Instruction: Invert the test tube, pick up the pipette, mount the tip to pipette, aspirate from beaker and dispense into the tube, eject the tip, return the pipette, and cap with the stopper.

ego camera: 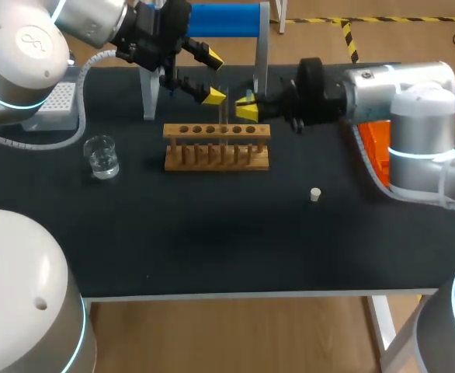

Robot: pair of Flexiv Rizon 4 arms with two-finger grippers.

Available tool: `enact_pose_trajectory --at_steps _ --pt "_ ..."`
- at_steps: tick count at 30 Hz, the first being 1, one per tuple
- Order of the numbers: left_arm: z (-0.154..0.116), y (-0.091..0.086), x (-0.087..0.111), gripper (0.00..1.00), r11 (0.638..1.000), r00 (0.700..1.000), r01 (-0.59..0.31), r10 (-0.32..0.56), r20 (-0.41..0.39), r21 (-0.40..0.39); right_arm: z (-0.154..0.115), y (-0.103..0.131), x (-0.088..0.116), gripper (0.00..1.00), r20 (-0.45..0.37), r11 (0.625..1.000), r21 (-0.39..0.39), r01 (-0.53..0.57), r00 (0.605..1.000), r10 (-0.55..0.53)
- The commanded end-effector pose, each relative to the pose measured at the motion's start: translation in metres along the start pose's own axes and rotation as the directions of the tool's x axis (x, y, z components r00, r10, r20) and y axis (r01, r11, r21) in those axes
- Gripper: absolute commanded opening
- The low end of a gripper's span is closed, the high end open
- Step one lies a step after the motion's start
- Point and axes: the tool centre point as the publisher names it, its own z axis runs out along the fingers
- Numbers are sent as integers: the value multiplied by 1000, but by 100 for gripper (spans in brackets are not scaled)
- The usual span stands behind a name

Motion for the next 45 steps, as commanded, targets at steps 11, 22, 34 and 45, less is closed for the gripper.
enact_pose_trajectory --at_steps 11,22,34,45 --pt "0 0 0 100 1000 1000 0 0 1 0 -101 -14 56 0 74 1000 15 25 997 -26" --pt "0 0 0 100 1000 1000 0 0 1 0 -162 -29 90 0 126 999 15 44 991 -45" --pt "0 0 0 100 1000 1000 0 0 1 0 -186 -45 106 0 124 999 21 33 992 -36" --pt "0 0 0 100 1000 1000 0 0 1 0 -188 -51 105 0 108 1000 14 23 994 -24"
